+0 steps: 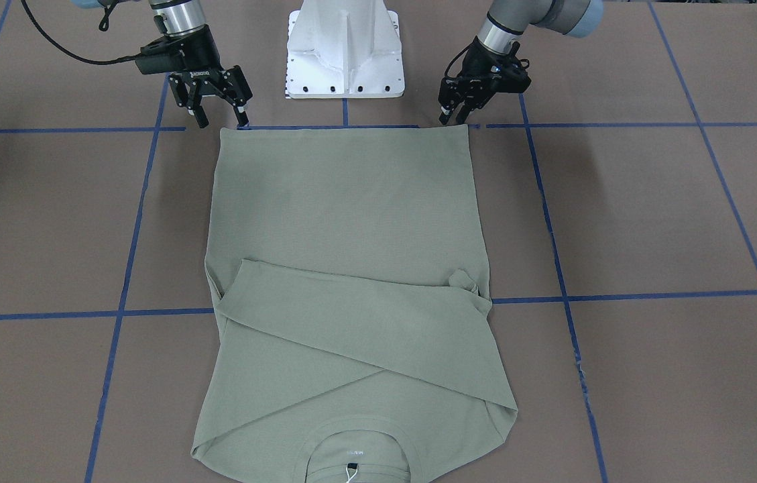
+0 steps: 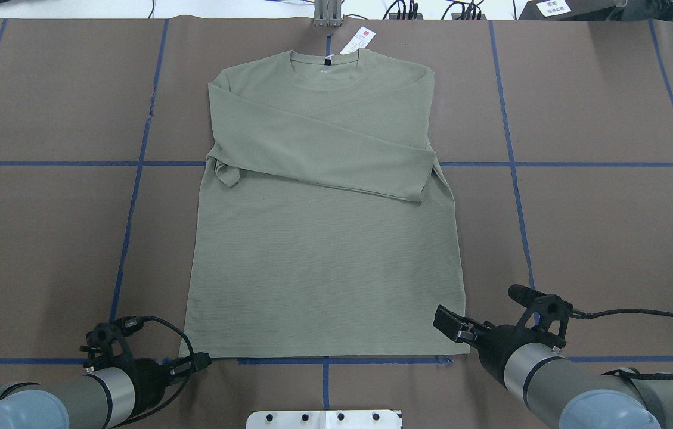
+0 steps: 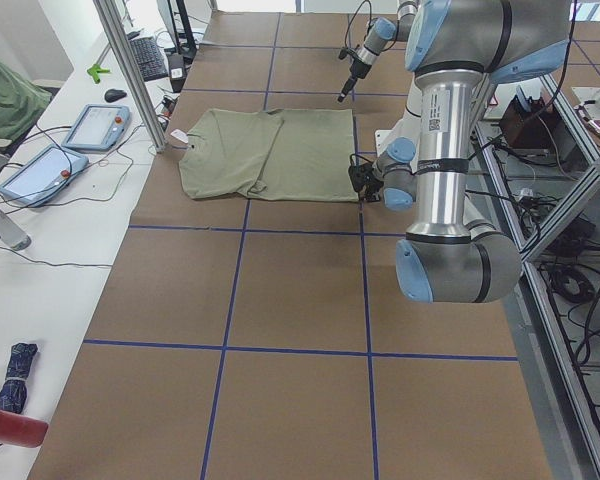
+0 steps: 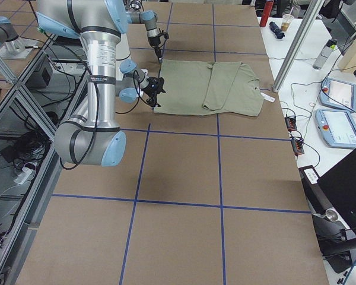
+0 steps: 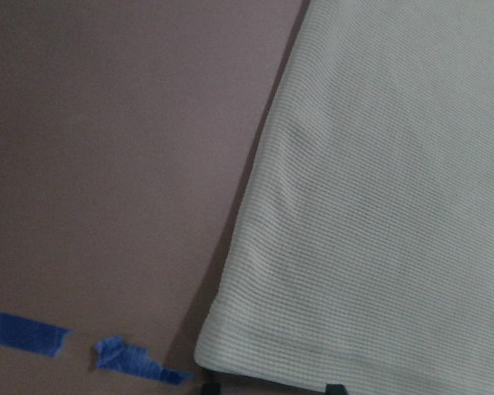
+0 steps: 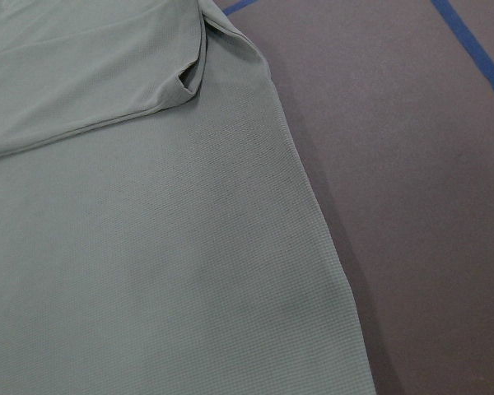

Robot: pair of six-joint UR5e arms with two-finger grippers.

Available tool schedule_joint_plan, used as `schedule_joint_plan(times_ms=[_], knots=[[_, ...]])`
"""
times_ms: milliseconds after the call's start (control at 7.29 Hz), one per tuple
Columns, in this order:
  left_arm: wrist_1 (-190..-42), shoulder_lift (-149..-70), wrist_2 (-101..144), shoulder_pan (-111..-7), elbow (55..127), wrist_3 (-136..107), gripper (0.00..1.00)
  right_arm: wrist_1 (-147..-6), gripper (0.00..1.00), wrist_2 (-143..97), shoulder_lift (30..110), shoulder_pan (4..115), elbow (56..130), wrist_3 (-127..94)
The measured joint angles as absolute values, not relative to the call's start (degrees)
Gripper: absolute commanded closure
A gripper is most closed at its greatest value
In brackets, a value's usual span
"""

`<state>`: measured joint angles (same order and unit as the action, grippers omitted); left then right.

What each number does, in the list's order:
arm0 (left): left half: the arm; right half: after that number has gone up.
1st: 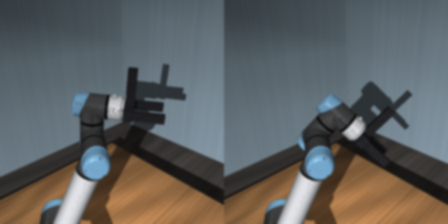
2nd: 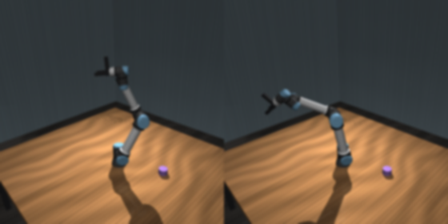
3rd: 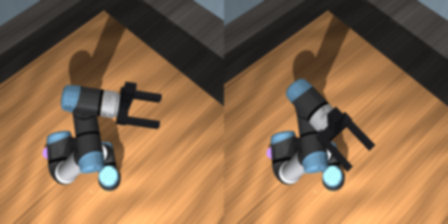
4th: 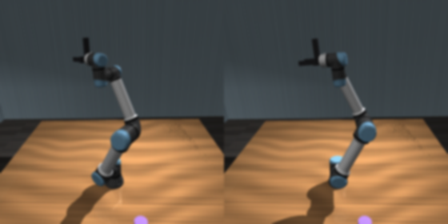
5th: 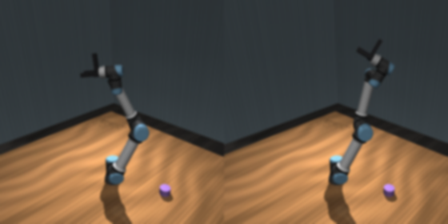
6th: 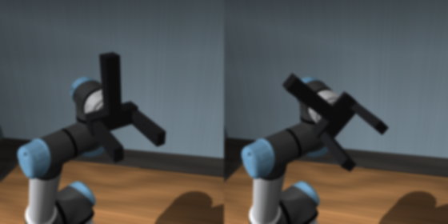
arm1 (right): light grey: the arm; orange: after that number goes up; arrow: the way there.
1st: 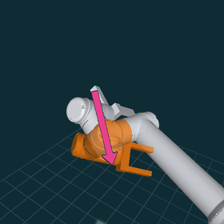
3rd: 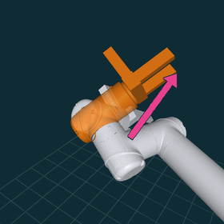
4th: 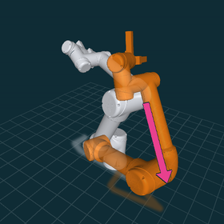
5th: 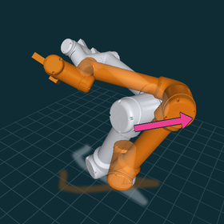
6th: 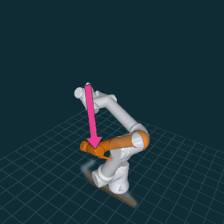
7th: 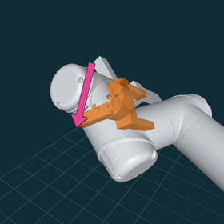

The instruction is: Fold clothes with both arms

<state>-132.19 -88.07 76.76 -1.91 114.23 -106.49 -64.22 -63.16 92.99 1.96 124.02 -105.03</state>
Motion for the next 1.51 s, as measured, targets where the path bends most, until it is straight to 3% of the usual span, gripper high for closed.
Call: schedule_joint_plan(times_ms=[412,686,1235,1509], knots=[[-131.97,-87.56,78.82,-2.57,114.35,-105.47,0.46,-64.14,0.02,-62.72,92.91,1.71,123.47,-105.05],[-132.02,-87.44,79.06,-2.96,114.16,-104.67,0.55,-64.16,0.02,-62.67,92.9,1.62,123.27,-105.11],[-131.93,-87.44,79.04,-4.63,114.29,-104.45,0.57,-64.14,0.02,-62.67,92.9,1.49,123.2,-105.15],[-131.93,-87.51,79.09,-4.88,114.51,-104.42,0.7,-64.1,0.01,-62.61,92.88,1.32,123.19,-105.17]])
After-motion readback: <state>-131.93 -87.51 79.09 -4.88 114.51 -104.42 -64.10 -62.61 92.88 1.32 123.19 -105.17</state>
